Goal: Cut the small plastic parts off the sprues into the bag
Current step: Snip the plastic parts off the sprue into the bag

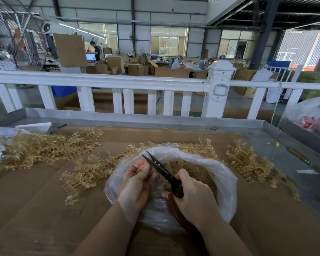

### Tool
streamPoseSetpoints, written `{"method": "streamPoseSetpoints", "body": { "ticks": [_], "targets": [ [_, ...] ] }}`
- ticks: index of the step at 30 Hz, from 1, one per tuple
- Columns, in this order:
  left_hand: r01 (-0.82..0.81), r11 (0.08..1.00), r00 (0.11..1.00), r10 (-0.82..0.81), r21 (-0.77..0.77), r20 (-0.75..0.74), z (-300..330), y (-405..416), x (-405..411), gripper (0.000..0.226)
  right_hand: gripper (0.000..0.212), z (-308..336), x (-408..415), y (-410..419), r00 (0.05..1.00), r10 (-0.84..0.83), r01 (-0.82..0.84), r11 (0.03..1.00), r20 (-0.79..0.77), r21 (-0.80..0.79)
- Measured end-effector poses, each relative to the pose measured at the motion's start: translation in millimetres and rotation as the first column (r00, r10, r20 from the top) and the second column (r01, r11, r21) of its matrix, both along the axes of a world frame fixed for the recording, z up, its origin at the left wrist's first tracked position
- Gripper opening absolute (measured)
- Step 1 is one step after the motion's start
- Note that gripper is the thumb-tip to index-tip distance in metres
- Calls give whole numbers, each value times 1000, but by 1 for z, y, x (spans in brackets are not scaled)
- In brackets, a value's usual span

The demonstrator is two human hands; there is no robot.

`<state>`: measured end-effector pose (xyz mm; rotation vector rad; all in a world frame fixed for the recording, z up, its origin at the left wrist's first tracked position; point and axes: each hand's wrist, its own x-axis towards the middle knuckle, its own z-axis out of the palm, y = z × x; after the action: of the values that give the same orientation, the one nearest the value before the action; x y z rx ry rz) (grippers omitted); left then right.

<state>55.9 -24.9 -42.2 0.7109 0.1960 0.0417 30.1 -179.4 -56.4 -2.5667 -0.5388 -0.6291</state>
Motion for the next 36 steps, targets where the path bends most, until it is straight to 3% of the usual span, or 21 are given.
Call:
{"method": "streamPoseSetpoints", "body": {
  "ticks": [27, 36],
  "targets": [
    [-48, 999, 999, 48, -13, -2, 1, -4, -1, 18, 43, 2, -3, 0, 999, -7, 6, 1000, 43, 25],
    [-37, 980, 996, 19, 194, 92, -9, -8, 3, 19, 40, 4, -7, -1, 993, -32, 25, 997, 111, 69]
  ]
}}
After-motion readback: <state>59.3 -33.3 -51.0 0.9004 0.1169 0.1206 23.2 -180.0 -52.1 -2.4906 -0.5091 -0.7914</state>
